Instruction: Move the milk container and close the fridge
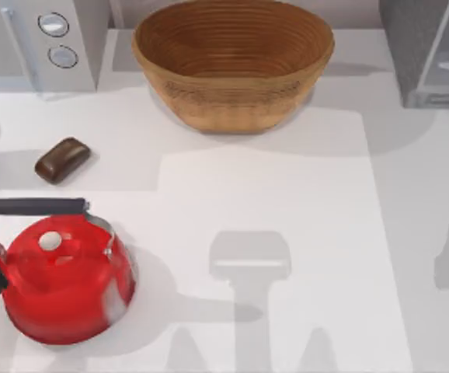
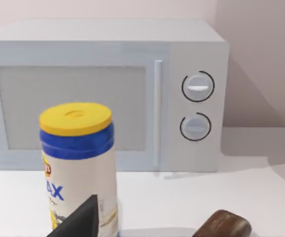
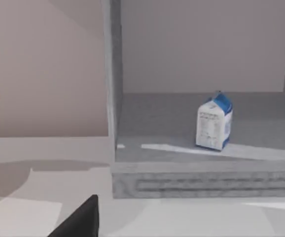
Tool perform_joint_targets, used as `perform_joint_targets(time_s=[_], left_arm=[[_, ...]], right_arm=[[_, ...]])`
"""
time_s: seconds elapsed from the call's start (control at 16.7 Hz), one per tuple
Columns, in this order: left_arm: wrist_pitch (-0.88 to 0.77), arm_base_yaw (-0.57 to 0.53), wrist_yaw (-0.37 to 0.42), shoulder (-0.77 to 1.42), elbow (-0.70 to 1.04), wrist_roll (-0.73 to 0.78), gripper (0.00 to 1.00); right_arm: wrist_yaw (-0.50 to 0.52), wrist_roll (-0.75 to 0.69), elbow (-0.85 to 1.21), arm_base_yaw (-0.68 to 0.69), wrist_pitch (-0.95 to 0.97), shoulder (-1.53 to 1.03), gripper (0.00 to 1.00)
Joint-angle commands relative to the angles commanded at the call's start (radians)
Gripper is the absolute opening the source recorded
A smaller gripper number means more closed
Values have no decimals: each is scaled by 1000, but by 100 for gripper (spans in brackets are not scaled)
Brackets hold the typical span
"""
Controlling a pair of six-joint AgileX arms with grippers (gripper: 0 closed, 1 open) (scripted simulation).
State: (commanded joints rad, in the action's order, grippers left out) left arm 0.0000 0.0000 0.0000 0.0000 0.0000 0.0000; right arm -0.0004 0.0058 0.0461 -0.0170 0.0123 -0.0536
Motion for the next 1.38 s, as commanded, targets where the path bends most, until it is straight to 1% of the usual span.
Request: perform_joint_targets(time_s=[0.18,0.48,0.66,0.78,0.96,1.38], left_arm=[[0,0,0,0,0,0,100],[0,0,0,0,0,0,100],[0,0,0,0,0,0,100],[0,0,0,0,0,0,100],[0,0,0,0,0,0,100],[0,0,0,0,0,0,100]], right_arm=[[0,-6,-46,17,-12,54,100],[0,-5,-43,13,-12,50,100],[-4,-2,-9,18,-76,92,100],[-6,-1,38,21,-169,149,100],[-5,-2,132,22,-367,264,100],[6,-12,394,16,-963,584,100]])
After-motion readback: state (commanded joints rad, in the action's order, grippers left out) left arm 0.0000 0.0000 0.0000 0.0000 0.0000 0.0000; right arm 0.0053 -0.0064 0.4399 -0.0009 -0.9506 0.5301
